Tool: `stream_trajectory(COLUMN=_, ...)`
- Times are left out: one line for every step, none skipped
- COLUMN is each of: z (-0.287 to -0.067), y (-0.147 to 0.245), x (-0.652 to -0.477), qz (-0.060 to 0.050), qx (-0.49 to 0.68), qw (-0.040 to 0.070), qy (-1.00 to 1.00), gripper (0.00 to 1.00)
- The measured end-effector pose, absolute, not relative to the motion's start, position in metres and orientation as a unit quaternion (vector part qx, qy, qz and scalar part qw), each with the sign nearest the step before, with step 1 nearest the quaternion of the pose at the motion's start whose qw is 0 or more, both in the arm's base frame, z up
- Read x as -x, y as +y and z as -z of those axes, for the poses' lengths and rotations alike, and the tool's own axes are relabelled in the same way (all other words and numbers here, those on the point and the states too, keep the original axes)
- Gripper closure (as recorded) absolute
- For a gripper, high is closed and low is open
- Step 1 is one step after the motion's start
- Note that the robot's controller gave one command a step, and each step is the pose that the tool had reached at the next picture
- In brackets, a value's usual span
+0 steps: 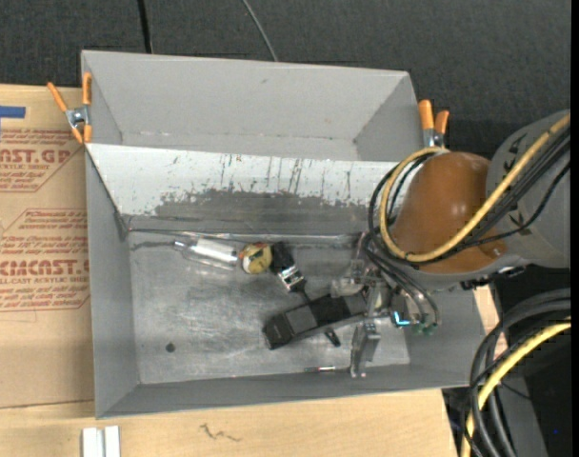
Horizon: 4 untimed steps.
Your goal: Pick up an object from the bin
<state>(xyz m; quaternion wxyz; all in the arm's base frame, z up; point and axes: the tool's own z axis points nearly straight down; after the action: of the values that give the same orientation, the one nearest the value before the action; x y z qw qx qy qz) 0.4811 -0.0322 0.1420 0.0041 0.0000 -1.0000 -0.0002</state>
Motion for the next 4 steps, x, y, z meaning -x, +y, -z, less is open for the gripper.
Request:
stream_trajectory(z=-0.146, y=-0.032, x=-0.483, qz=0.000, qx=0.000, qw=0.000, qy=-1.000, gripper=0.00)
stream_trajectory(z=-0.083, y=-0.065, x=-0.522, qz=0.000, qx=0.028, qw=-0.004, qy=-1.000, gripper=0.00)
stream_trajectory(z=-0.057, y=-0.073, x=-0.537, qz=0.001, qx=0.032, qw=-0.004, qy=-0.999, gripper=0.00)
stream_trajectory(z=-0.085, y=-0.066, x=-0.533, qz=0.000, qx=-0.009, qw=-0.003, qy=-1.000, gripper=0.00)
